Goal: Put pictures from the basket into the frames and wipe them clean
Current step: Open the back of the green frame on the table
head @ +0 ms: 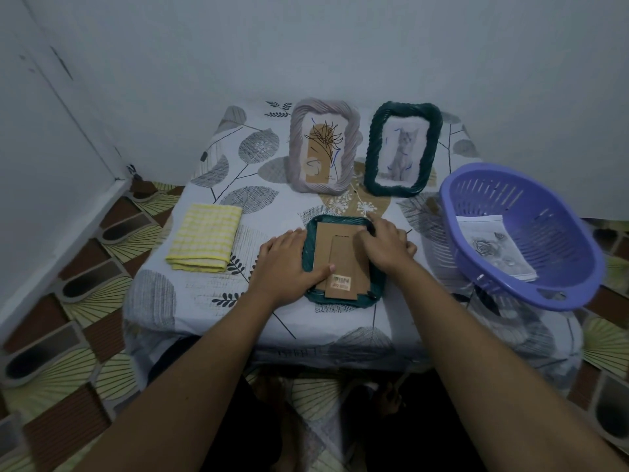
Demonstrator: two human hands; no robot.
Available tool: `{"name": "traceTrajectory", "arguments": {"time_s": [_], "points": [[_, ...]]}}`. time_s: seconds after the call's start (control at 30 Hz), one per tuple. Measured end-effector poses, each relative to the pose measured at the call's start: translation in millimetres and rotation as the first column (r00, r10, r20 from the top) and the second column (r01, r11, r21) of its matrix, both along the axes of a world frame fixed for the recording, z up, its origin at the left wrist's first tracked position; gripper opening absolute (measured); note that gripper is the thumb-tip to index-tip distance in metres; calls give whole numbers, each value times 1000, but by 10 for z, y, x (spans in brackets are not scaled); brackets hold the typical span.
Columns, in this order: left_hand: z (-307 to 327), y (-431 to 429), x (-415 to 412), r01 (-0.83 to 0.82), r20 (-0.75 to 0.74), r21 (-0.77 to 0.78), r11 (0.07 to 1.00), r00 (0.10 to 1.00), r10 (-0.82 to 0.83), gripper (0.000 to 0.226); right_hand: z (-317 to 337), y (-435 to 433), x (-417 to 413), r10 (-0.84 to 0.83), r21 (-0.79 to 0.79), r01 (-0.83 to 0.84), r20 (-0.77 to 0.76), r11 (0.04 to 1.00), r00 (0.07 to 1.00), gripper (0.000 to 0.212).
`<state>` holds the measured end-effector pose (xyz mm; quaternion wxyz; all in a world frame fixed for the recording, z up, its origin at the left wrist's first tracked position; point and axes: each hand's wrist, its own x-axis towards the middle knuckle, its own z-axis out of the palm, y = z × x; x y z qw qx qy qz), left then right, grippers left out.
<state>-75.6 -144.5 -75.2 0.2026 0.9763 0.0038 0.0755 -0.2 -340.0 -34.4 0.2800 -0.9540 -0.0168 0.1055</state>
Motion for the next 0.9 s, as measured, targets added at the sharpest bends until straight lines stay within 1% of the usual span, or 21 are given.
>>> {"name": "traceTrajectory", "arguments": {"time_s": [0.07,0.23,0.3,0.47,0.5,0.6,0.63,0.7,0.77,0.83,0.9], "points": [[16,-7,-13,0,-8,-1,1000,1000,0,94,-59,-34,-128,72,-7,-72,17,997,997,54],[38,-26,-26,7,-11,-28,1000,1000,-7,90,-167,-55,-416,212,-81,-204,100,976,972,47],[58,-32,-37,12,-3,-38,999,1000,-13,87,-196,-34,-493,241,-96,-231,99,968,966,47],[112,-64,-73,31,71,-69,997,997,-26,74,-258,-14,-587,255,-160,-236,111,959,961,49],[111,-64,-74,29,74,-81,996,997,-23,76,-266,-7,-595,251,-165,-229,127,959,960,49],[101,-47,-90,-11,6,-128,992,1000,12,91,-277,1,-618,235,-178,-206,161,962,959,49],[98,-39,-96,-28,-7,-147,989,1000,28,91,-277,2,-623,233,-182,-203,164,962,958,49],[123,-27,-129,-52,13,-222,974,998,56,76,-274,-3,-632,236,-186,-204,168,961,957,49],[159,-8,-178,-39,41,-326,944,998,55,52,-277,-8,-630,237,-187,-204,180,961,955,49],[144,31,-246,17,62,-400,917,998,8,27,-284,-5,-626,236,-182,-202,185,962,954,49],[101,83,-318,95,72,-399,912,995,-72,13,-295,0,-629,236,-179,-203,185,963,954,49]]}}
